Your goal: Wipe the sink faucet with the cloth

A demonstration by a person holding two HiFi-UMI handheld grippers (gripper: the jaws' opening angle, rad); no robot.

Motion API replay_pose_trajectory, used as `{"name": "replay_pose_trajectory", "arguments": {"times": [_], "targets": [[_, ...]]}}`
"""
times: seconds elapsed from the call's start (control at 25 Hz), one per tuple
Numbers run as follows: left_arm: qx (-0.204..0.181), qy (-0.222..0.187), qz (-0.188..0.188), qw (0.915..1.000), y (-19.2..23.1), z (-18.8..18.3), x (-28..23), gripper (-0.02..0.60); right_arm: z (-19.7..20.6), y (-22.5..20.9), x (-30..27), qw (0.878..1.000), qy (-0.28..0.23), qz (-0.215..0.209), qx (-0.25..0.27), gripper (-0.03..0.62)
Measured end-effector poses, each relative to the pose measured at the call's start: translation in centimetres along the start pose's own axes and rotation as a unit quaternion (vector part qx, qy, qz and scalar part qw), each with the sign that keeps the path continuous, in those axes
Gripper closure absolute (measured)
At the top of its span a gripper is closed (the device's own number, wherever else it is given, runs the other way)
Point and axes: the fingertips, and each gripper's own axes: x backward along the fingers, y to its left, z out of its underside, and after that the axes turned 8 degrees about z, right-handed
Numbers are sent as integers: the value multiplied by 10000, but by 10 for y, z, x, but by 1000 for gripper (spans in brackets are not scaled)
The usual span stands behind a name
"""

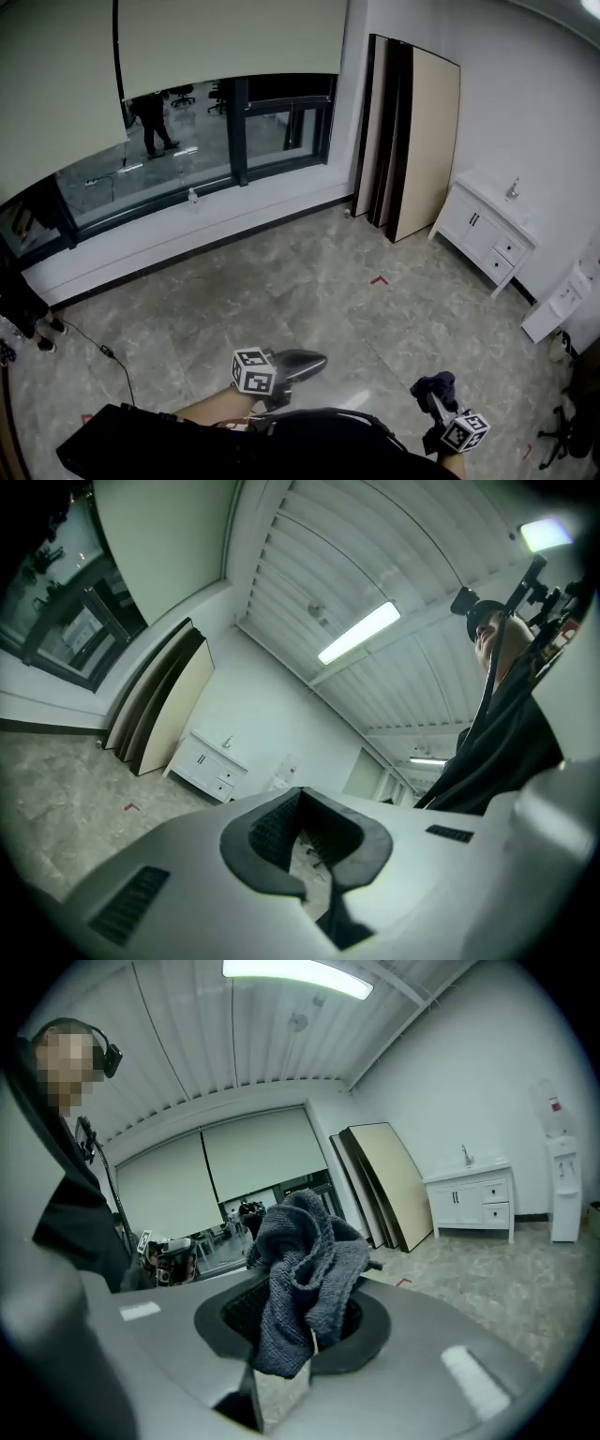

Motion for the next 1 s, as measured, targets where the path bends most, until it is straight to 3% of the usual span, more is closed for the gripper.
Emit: {"name": "replay_pose_trajectory", "arguments": {"times": [0.2,0.36,0.64,1.0], "targets": [[-109,-63,-236,9996,17,-4,-22,583,-8,-34,-25,9994,71,-286,198,507],[-112,-295,-342,9989,33,-10,-90,583,-40,-97,-22,9989,54,-395,265,507],[-148,-368,-104,9992,47,-16,-245,583,-103,-224,21,9989,-203,-224,364,507],[102,170,348,9992,63,8,-343,583,-109,-298,52,9991,-388,177,91,507]]}}
